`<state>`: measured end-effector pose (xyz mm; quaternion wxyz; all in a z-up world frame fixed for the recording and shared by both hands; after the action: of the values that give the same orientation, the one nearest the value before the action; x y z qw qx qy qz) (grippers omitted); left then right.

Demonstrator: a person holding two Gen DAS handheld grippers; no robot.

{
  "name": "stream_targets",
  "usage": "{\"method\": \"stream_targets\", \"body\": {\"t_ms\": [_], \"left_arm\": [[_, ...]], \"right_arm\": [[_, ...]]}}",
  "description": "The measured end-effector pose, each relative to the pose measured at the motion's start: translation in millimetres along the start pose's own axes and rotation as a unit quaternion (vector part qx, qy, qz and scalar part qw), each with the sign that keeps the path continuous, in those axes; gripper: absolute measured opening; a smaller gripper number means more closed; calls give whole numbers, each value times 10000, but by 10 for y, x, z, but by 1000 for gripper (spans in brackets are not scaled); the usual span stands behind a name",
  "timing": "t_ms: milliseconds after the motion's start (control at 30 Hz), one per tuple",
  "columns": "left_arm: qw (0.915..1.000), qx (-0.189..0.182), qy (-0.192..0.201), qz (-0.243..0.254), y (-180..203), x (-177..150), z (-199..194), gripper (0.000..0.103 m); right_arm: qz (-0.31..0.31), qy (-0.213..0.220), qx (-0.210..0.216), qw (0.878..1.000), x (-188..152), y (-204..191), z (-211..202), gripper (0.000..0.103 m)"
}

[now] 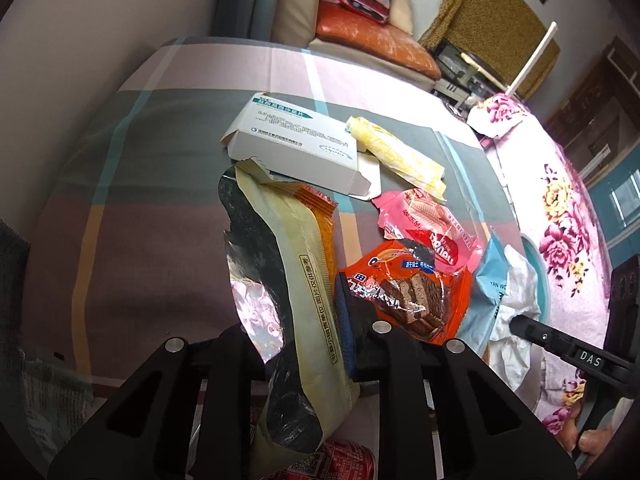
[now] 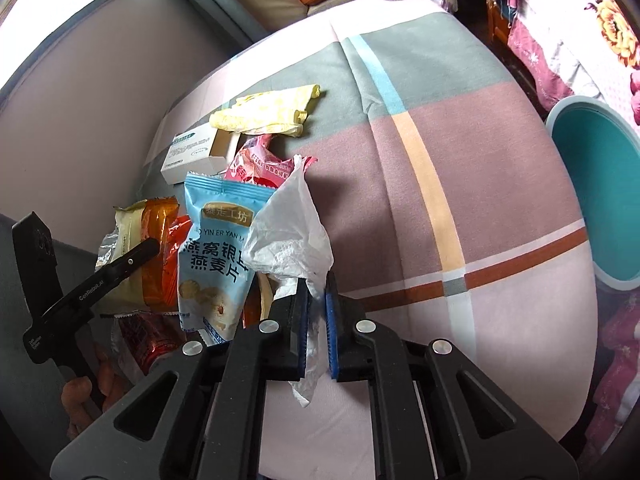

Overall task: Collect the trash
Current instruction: 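Lift the wrapper and tissue and carry both toward the wastebasket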

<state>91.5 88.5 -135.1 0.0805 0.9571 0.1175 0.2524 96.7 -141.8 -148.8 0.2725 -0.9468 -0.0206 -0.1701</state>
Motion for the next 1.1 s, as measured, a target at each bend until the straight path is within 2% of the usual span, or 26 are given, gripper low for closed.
{"method": "stream_targets", "body": {"t_ms": [267,600,867,1100], "left_arm": [[9991,-229,369,37,158,180,-359,21],[9944,-685,583,547,774,263,-665,21],[9874,-853,347,1285,1541,126,-477,21],[9757,-1009,17,1946,2320,-91,-157,21]], "right_arm": [[36,347,74,9994,151,32,-287,7],[76,633,177,9978,211,117,-544,7],[213,1045,246,9940,376,361,-880,8],[573,1509,219,9866,522,873,-1277,8]]}}
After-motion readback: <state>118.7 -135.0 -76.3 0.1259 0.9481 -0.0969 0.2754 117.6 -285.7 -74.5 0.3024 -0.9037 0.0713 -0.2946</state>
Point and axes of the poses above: each gripper's, at about its wrist camera, not at the fingertips, and z roughly the way its jaws point, y to its right, x to its top, the point moved 9 cm from there along z, roughly the way its jaws point, and after that the axes turned 6 degrees about x, right-handed, at the moved point
